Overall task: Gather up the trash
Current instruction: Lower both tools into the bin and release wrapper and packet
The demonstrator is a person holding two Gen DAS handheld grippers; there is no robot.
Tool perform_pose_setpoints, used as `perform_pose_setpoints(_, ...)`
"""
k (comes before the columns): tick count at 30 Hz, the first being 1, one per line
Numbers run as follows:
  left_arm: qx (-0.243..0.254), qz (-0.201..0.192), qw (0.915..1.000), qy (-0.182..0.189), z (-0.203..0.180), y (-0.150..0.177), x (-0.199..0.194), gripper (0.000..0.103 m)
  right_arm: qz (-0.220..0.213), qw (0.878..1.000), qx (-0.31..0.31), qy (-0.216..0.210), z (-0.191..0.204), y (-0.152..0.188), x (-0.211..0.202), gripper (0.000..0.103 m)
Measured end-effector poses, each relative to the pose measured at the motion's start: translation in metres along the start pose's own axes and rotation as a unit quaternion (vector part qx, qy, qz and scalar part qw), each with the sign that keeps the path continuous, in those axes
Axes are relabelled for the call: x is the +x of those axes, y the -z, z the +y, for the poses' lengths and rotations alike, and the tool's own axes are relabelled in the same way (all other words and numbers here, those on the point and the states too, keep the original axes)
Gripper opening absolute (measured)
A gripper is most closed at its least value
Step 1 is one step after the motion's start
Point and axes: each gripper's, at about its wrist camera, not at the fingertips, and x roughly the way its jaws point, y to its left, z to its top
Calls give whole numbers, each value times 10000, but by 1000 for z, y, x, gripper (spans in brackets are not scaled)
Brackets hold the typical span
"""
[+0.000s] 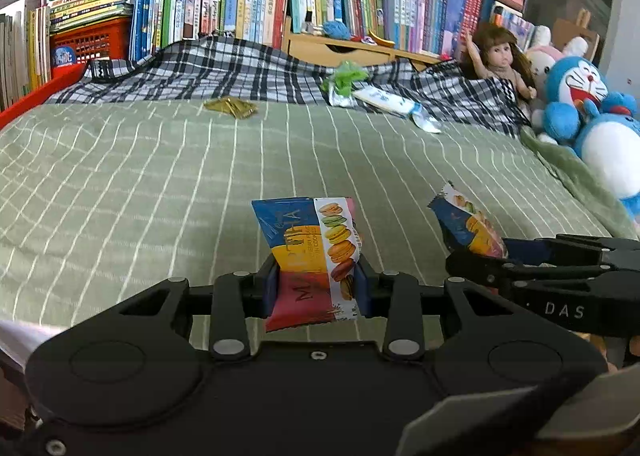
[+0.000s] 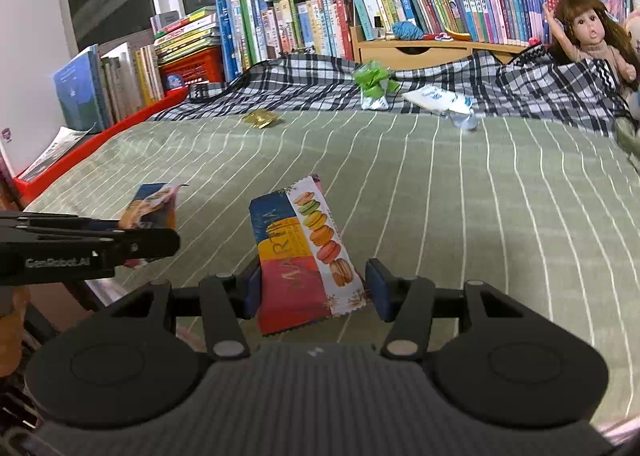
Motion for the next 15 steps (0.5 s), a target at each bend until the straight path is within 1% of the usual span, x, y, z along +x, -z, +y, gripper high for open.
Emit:
perform_pose_setpoints(5, 74, 108, 9999, 39, -5, 21, -10, 35, 3, 10000, -97, 7, 12, 19, -12, 58)
perform_pose_setpoints(9, 31, 204, 9998, 39, -6, 34, -15, 35, -76, 9997, -213, 75, 21, 30, -22, 58)
perform_pose_setpoints(15, 10, 300, 9996, -7, -5, 50, -23, 35, -67, 9996, -273, -32, 32, 42, -36, 58)
